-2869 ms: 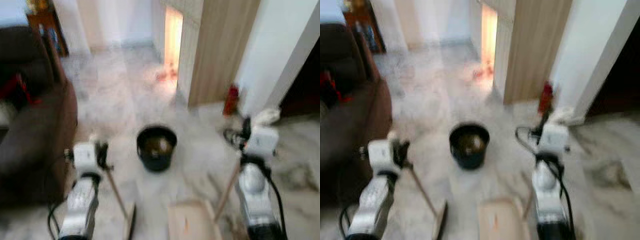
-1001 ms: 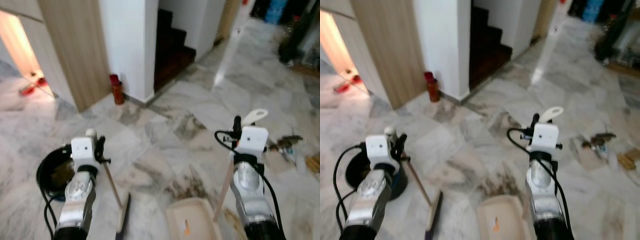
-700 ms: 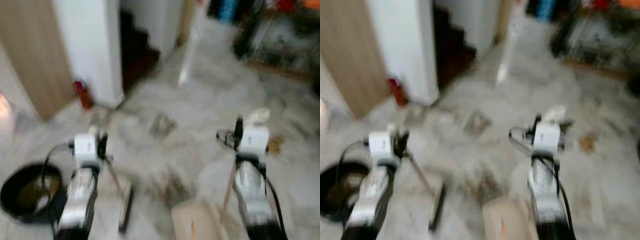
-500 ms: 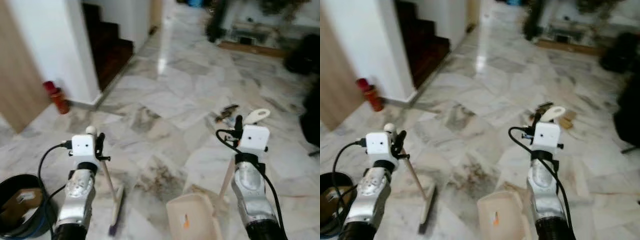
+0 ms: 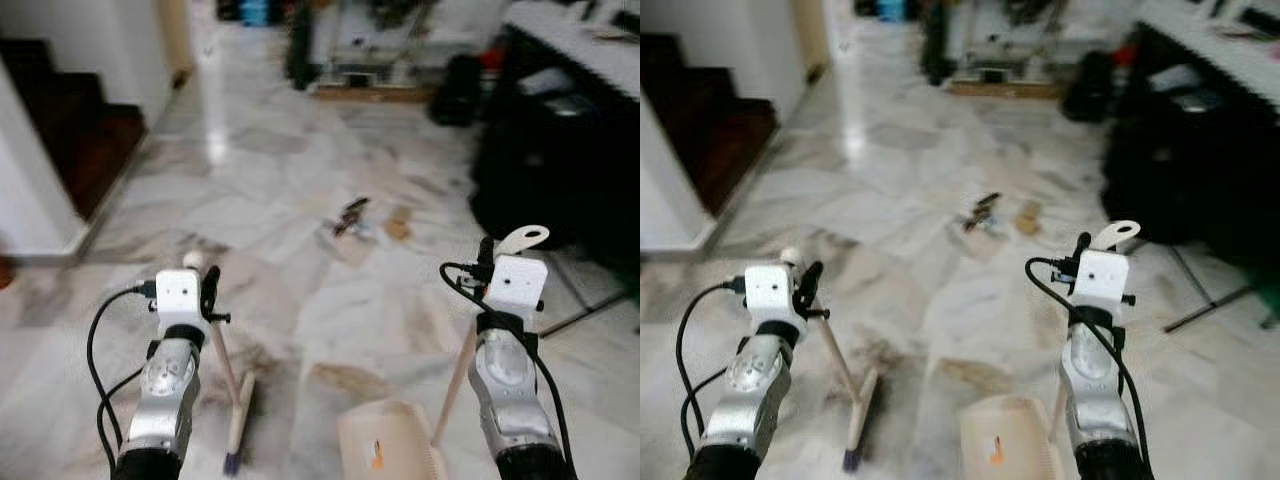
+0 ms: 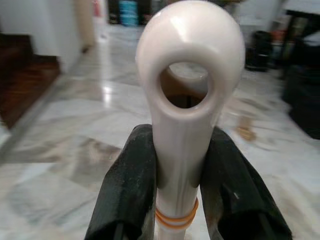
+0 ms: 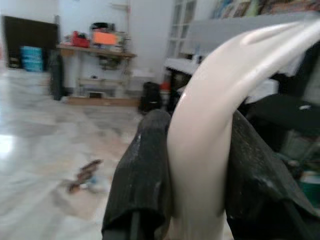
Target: Sweep floor
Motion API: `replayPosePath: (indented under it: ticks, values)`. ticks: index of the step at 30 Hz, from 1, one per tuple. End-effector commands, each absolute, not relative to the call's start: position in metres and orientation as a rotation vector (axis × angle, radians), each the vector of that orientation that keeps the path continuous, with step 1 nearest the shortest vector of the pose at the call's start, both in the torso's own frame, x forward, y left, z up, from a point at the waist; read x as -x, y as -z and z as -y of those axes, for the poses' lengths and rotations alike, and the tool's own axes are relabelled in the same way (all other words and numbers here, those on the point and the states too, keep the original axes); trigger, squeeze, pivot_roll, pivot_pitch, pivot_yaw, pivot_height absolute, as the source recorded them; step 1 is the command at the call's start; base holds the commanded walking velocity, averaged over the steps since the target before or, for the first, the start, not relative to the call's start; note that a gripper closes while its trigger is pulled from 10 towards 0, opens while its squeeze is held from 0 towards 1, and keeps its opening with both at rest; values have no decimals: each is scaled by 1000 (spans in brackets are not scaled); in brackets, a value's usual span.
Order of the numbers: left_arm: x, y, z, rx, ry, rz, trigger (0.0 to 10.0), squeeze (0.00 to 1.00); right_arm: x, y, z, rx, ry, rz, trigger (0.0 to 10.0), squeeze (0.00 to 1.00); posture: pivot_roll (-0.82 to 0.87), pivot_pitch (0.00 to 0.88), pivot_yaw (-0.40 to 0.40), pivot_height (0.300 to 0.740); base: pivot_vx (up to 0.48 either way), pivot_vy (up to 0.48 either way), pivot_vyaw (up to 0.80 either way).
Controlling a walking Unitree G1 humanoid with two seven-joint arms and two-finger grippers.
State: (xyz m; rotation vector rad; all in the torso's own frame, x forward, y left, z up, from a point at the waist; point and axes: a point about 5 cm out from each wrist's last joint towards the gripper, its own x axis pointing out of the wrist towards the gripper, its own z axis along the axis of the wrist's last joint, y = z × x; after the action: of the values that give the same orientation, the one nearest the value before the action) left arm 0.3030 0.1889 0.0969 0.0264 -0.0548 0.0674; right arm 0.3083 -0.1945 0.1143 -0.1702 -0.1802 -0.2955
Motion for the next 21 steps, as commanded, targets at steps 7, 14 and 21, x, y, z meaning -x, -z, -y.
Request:
replayPosePath:
  ticks: [7, 14, 21]
  values:
    - [-307, -107, -186, -44, -40, 102, 10000, 0, -311, -123, 194, 176, 300, 223, 10000, 0, -28, 0, -22, 740, 0, 0, 0]
    - [-306, -107, -185, -46, -30, 100, 10000, 0, -310, -124, 193, 175, 298, 228, 10000, 0, -31, 0, -20, 740, 200, 0, 0]
    - [-308, -108, -186, -48, -24, 102, 10000, 0, -310, -123, 192, 173, 302, 228, 10000, 0, -35, 0, -11, 740, 335, 0, 0]
